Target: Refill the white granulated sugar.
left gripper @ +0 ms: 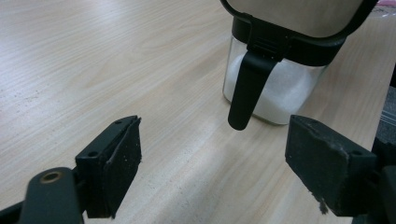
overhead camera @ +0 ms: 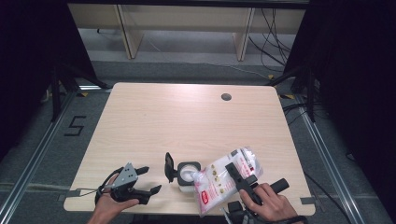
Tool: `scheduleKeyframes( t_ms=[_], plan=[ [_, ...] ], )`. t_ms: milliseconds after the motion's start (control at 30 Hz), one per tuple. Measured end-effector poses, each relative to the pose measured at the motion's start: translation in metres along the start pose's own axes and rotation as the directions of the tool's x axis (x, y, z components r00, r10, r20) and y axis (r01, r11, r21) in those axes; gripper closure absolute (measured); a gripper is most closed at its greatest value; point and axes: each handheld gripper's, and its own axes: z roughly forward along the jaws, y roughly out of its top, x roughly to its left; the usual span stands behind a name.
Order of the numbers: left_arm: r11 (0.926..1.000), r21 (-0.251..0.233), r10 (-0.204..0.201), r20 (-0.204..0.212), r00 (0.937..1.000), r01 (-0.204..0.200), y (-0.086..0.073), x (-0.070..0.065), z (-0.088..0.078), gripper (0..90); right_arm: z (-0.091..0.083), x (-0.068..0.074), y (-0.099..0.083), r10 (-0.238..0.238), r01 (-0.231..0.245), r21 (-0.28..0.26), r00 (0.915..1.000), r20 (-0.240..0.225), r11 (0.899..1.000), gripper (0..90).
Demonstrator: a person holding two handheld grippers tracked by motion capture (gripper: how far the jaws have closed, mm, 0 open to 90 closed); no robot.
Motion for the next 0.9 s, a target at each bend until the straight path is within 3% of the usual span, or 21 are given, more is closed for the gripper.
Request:
scheduleKeyframes(
  t_ms=[100, 267, 400, 433, 500, 533, 567, 633, 700, 767, 900],
  plan=[
    [1.0000, -0.003, -0.004, -0.005, 1.0000, 0.004, 0.0004, 0.0006, -0.0001, 17.9, -0.0020, 0.0003, 0.0002, 0.023, -0.023, 0.004, 0.9997, -0.006, 1.000, 62.4],
    [0.9999, -0.003, -0.013, -0.007, 0.9999, 0.013, 0.0003, 0.0005, -0.0003, 17.9, 0.0000, 0.0004, 0.0026, -0.005, 0.005, -0.001, 1.0000, 0.000, 1.000, 62.5],
    [0.9999, -0.001, 0.012, -0.001, 0.9999, -0.012, 0.0004, 0.0012, -0.0012, 17.9, -0.0006, 0.0016, 0.0018, 0.015, -0.014, 0.006, 0.9999, -0.005, 1.000, 62.5],
    [0.9998, 0.001, -0.020, -0.002, 0.9998, 0.020, 0.0001, 0.0006, -0.0010, 17.9, -0.0004, 0.0015, 0.0014, 0.019, -0.019, 0.002, 0.9998, -0.004, 1.000, 62.5],
    [1.0000, 0.004, 0.001, -0.007, 1.0000, -0.001, 0.0002, 0.0013, -0.0009, 17.9, -0.0001, 0.0015, 0.0008, 0.016, -0.016, -0.004, 0.9999, -0.005, 1.000, 62.5],
    [0.9997, 0.000, -0.025, -0.009, 0.9996, 0.025, -0.0004, -0.0007, -0.0006, 17.8, -0.0006, 0.0016, 0.0015, 0.015, -0.015, 0.006, 0.9998, -0.014, 1.000, 62.6],
    [1.0000, 0.001, 0.001, -0.008, 1.0000, -0.001, 0.0002, 0.0005, -0.0010, 17.9, -0.0007, 0.0023, 0.0017, 0.018, -0.018, 0.003, 0.9998, -0.003, 1.000, 62.6],
    [0.9998, 0.000, -0.021, -0.007, 0.9998, 0.021, 0.0002, -0.0002, -0.0003, 17.9, -0.0005, -0.0013, 0.0028, -0.014, 0.014, -0.013, 0.9999, 0.005, 1.000, 62.6],
    [0.9997, -0.001, -0.022, -0.001, 0.9997, 0.022, -0.0004, -0.0006, 0.0004, 17.8, -0.0024, -0.0004, 0.0034, 0.016, -0.016, 0.002, 0.9998, -0.012, 1.000, 62.6],
    [1.0000, 0.002, 0.001, -0.006, 1.0000, -0.001, 0.0003, 0.0001, -0.0007, 17.8, -0.0026, -0.0012, 0.0042, -0.001, 0.001, 0.001, 1.0000, 0.000, 1.000, 62.6],
    [1.0000, -0.002, -0.003, -0.001, 1.0000, 0.003, -0.0001, 0.0005, -0.0001, 17.8, -0.0029, -0.0009, 0.0042, -0.002, 0.002, 0.002, 1.0000, 0.001, 1.000, 62.6]
  ],
)
